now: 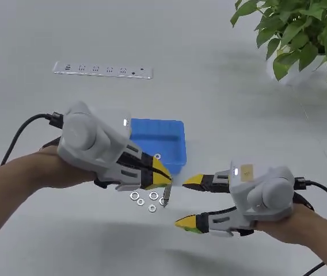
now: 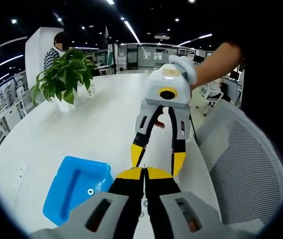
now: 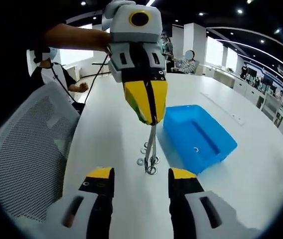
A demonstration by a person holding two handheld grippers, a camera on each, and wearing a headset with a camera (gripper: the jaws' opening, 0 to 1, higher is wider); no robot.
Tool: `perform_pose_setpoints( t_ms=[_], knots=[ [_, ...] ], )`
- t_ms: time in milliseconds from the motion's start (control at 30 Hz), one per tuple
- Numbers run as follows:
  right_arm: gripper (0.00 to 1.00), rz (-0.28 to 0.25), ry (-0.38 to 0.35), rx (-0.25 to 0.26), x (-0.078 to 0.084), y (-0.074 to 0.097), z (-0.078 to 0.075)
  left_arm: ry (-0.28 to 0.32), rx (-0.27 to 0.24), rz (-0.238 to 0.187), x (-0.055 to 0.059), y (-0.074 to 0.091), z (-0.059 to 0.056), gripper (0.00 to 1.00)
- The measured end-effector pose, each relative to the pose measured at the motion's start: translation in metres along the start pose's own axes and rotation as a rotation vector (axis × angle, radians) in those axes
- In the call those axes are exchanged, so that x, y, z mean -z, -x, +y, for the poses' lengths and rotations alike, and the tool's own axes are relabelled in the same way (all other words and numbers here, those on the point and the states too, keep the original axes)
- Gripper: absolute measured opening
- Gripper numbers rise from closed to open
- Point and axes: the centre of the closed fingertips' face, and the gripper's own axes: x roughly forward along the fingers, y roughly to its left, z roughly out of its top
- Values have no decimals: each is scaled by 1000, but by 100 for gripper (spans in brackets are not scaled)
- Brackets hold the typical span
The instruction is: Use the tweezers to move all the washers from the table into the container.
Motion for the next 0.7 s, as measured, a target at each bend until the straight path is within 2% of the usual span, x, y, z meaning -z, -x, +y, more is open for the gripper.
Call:
perform_pose_setpoints(
  t_ms=[167, 700],
  knots=[
    [32, 4, 24, -27, -4, -6, -2, 0, 8, 8, 1, 1, -1, 4],
    [16, 21, 96, -65, -12, -25, -7, 2, 21, 20, 2, 2, -3, 4]
  ],
)
